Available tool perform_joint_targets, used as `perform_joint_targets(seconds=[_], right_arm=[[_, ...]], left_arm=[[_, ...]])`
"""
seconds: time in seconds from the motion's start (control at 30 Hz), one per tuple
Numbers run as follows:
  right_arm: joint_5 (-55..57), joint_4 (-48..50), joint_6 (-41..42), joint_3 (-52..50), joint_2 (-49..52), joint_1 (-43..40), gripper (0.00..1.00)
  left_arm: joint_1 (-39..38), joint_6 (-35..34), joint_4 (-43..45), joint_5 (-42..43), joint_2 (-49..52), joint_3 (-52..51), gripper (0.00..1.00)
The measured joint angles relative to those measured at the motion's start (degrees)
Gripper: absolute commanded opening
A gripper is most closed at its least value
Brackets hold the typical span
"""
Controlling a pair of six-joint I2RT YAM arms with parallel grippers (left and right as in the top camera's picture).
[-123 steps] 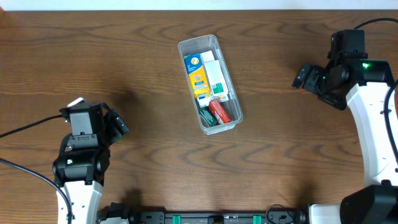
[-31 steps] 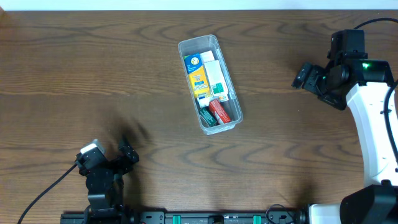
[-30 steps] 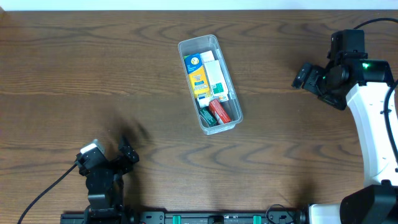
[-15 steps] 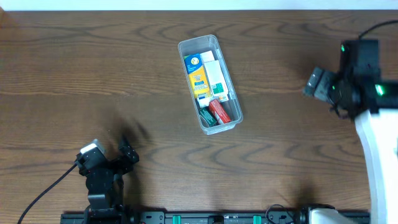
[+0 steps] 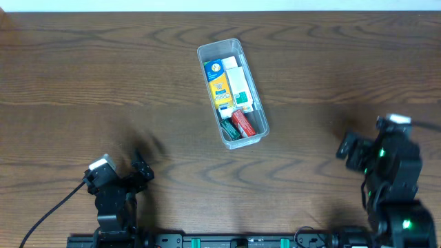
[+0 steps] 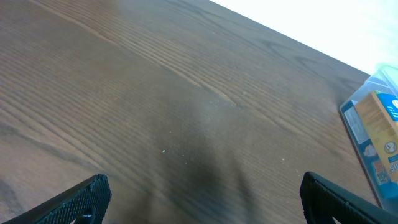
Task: Pack container
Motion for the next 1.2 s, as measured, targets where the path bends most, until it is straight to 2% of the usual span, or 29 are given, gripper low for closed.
perform_joint_targets(seconds=[0.3,0.5,0.83,1.2], right_arm=[[-0.5,3.17,-0.22,-17.68,-16.81,-0.83,0.99],[-1.51,7.41,-0.22,-25.62,-25.53,-1.05,0.99],[-2.58,10.25,-0.22,-32.11,-33.29,-1.05,0.99],[-2.78,11.13,-0.22,-32.15,-35.23,-1.31,0.99]], left_arm=[[0.0,0.0,0.0,0.0,0.0,0.0,0.98],[0.0,0.0,0.0,0.0,0.0,0.0,0.98],[0.0,0.0,-0.02,0.0,0.0,0.0,0.98],[0.0,0.0,-0.02,0.0,0.0,0.0,0.98]])
